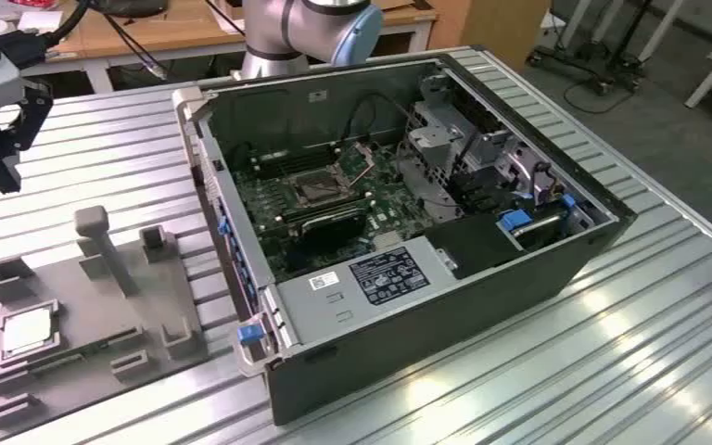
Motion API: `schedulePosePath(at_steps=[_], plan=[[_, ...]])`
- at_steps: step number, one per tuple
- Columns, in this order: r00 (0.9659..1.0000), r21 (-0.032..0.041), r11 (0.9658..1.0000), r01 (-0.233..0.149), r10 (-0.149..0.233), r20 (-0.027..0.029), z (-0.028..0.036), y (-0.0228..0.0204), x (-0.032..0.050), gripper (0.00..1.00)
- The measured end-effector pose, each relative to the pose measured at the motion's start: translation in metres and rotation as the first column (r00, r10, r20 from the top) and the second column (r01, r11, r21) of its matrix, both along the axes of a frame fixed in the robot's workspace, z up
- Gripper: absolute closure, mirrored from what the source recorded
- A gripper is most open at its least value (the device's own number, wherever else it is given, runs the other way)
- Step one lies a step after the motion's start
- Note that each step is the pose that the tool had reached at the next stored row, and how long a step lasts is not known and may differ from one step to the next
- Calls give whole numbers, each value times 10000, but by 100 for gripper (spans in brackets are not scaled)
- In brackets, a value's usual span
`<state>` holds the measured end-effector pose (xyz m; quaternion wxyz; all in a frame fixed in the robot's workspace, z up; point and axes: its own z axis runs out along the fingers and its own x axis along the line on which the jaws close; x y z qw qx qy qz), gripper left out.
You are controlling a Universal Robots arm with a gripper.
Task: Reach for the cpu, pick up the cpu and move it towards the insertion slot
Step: 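Reach for the cpu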
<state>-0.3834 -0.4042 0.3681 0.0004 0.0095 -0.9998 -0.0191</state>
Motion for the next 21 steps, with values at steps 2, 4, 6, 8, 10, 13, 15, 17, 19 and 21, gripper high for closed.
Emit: schedulePosePath(at_steps=[2,4,6,8,10,13,15,17,19,21], plan=[[10000,0,10000,-1,1,0,0,0,0,89],[10000,0,10000,0,0,0,0,0,0,89],[10000,0,10000,0,0,-1,0,0,0,89],[10000,0,10000,-1,1,-1,-1,0,-6,89],[10000,0,10000,1,-1,0,-2,0,-22,89],[10000,0,10000,-2,2,0,-3,0,-34,89],[10000,0,10000,0,0,0,-3,0,-38,89],[10000,0,10000,0,0,0,-3,0,-39,89],[10000,0,10000,0,0,0,-3,0,-41,89],[10000,0,10000,0,0,0,-4,0,-45,89]])
